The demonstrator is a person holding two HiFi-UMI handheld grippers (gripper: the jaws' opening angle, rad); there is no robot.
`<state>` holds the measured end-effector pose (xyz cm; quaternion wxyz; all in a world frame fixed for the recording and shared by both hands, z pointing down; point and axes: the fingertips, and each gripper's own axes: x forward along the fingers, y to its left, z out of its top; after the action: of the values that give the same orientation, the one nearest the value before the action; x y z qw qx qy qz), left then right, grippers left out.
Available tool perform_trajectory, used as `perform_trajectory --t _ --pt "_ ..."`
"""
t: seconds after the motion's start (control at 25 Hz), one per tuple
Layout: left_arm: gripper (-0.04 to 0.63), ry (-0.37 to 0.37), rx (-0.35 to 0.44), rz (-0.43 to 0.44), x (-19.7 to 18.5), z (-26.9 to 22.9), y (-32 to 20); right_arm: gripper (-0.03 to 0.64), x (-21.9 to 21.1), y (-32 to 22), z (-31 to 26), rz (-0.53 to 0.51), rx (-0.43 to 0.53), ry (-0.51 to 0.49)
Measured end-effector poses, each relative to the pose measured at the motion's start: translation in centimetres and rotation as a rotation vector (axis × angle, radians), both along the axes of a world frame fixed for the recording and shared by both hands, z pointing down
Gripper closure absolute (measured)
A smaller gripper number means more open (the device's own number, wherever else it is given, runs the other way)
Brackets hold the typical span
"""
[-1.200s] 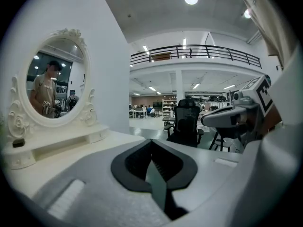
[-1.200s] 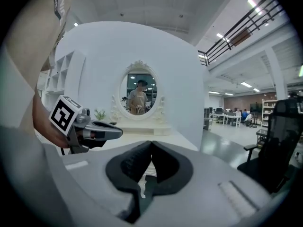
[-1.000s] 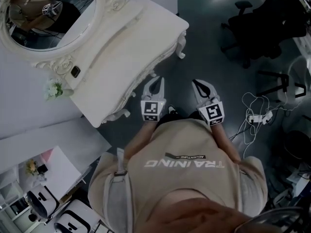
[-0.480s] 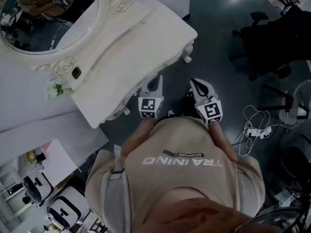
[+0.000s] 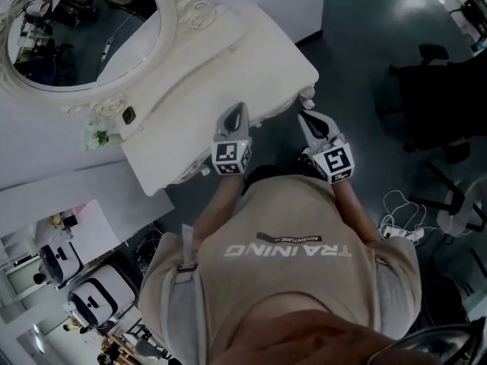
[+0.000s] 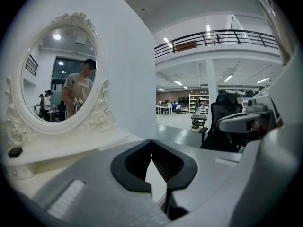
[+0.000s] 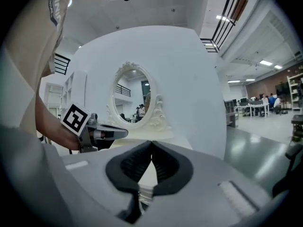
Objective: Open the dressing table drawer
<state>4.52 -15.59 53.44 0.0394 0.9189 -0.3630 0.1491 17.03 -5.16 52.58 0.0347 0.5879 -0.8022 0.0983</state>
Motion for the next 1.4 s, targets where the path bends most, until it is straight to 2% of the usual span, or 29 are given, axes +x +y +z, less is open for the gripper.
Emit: perform_trajectory --t 0.28,0.4,0.72,0.92,1.08,1.24,1.4 --pt "0.589 -0.014 -0.038 -0.059 1.5 1.3 -2.1 0.614 0.0 -3.7 1.0 -0.124 -0.016 -0.032" --pt "0.589 -0.005 -0.070 -0.095 1.3 2.8 -3.0 0.614 0.1 -5.4 0.9 -0.160 -0.011 -0.002" --pt "0.589 -0.003 -0.125 -0.163 1.9 5.3 -9.4 0.614 1.7 -11.6 0.4 -0.217 -0.041 0.049" --pt "0.588 -0.014 -0.146 -0.154 2.7 6.2 -14.1 0.614 2.1 -16.4 0.5 -0.233 -0.060 0.079" --pt "0.589 -0.024 -0.138 -0.159 2.6 6.7 -17.9 0.614 2.0 -20.9 1.2 -0.219 -0.097 0.100" --pt "0.588 -0.043 -0.169 -0.180 1.6 8.2 -20.9 0.614 1.5 -24.3 1.9 -0.218 -0.121 0.120" --pt "0.588 -0.036 -0.192 -0.215 1.5 9.8 -22.7 0.614 0.9 -26.1 2.2 -0.269 -0.143 0.114"
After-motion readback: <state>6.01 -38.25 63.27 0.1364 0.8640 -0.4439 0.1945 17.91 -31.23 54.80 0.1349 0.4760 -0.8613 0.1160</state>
